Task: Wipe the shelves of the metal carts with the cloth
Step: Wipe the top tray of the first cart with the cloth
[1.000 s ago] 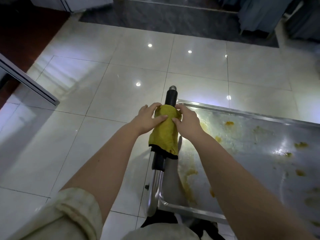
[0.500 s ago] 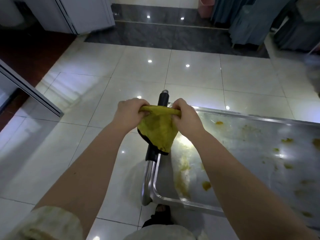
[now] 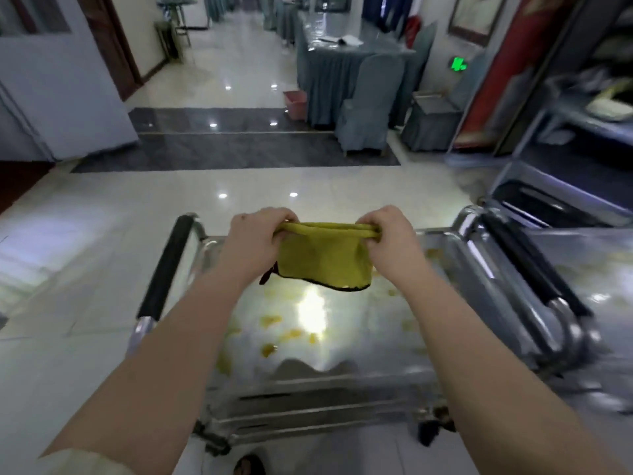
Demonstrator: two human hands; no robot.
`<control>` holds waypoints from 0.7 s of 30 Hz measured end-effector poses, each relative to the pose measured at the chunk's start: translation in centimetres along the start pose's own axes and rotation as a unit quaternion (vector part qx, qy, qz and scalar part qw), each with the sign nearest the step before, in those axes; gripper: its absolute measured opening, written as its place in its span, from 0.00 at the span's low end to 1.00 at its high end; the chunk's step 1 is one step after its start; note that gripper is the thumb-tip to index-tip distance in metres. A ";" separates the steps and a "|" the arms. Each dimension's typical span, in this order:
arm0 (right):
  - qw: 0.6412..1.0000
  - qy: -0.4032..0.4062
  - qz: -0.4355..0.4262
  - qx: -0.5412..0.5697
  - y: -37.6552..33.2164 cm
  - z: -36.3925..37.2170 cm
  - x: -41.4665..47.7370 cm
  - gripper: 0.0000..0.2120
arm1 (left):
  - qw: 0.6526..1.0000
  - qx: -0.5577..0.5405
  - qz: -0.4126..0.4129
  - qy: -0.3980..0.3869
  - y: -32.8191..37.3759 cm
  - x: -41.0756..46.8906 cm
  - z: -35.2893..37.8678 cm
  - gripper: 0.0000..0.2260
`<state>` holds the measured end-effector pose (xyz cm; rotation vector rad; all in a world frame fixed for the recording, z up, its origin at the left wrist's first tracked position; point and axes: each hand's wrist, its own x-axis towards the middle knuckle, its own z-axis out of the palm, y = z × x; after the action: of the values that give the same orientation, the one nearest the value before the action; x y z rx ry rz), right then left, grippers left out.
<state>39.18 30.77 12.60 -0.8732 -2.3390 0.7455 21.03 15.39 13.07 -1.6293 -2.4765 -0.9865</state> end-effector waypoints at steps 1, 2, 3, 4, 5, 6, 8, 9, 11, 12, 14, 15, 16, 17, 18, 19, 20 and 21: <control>1.000 0.018 0.012 0.009 1.9 -2.0 -1.4 0.17 | 1.000 -0.016 0.002 -0.013 2.0 -0.2 1.8 0.13; 0.999 0.039 0.024 0.023 3.7 -3.9 -2.9 0.17 | 0.999 -0.033 -0.004 -0.025 3.9 -0.4 3.7 0.13; 0.997 0.058 0.041 0.044 5.6 -5.6 -4.3 0.17 | 0.998 -0.051 -0.012 -0.034 5.7 -0.6 5.6 0.14; 0.993 0.068 0.064 0.070 7.3 -7.2 -5.8 0.15 | 0.996 -0.070 -0.023 -0.044 7.3 -0.9 7.5 0.14; 0.988 0.072 0.089 0.101 8.9 -8.5 -7.2 0.14 | 0.994 -0.087 -0.031 -0.054 8.9 -1.2 9.3 0.14; 0.983 0.074 0.112 0.126 10.5 -9.6 -8.5 0.13 | 0.993 -0.098 -0.033 -0.065 10.3 -1.5 11.0 0.13; 0.977 0.088 0.138 0.139 13.3 -11.3 -10.8 0.13 | 0.989 -0.113 -0.026 -0.089 12.9 -2.2 14.1 0.08; 0.975 0.096 0.149 0.135 14.5 -12.0 -11.8 0.13 | 0.987 -0.124 -0.024 -0.102 14.1 -2.7 15.6 0.07; 0.967 0.113 0.184 0.136 16.8 -12.8 -13.5 0.15 | 0.981 -0.137 -0.025 -0.135 15.8 -3.6 18.4 0.06; 0.960 0.126 0.204 0.141 18.0 -12.9 -14.2 0.16 | 0.979 -0.134 -0.026 -0.154 16.3 -4.0 19.8 0.06; 0.945 0.152 0.249 0.145 20.3 -12.9 -15.4 0.17 | 0.972 -0.131 -0.028 -0.193 16.9 -4.7 22.5 0.07; 0.939 0.159 0.269 0.143 21.4 -12.8 -15.9 0.17 | 0.967 -0.137 -0.031 -0.211 17.1 -4.9 23.7 0.07; 0.935 0.161 0.282 0.142 22.5 -12.6 -16.2 0.16 | 0.962 -0.146 -0.036 -0.227 17.1 -5.0 24.8 0.08; 0.932 0.156 0.294 0.139 23.6 -12.3 -16.3 0.15 | 0.957 -0.157 -0.046 -0.241 17.1 -5.0 25.9 0.07; 0.931 0.148 0.306 0.132 24.6 -12.0 -16.3 0.14 | 0.950 -0.167 -0.055 -0.257 16.9 -4.9 26.9 0.07; 0.930 0.141 0.315 0.123 25.5 -11.7 -16.2 0.13 | 0.945 -0.173 -0.061 -0.271 16.8 -4.6 28.0 0.06; 0.929 0.136 0.324 0.115 26.4 -11.4 -15.9 0.13 | 0.940 -0.177 -0.063 -0.285 16.5 -4.2 29.0 0.07; 0.927 0.132 0.335 0.107 27.2 -11.0 -15.7 0.13 | 0.935 -0.180 -0.067 -0.299 16.2 -3.8 30.1 0.07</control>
<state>67.62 40.47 -1.70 -1.5844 -1.6689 1.0463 45.80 31.76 -4.38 -2.1703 -2.9530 -1.1572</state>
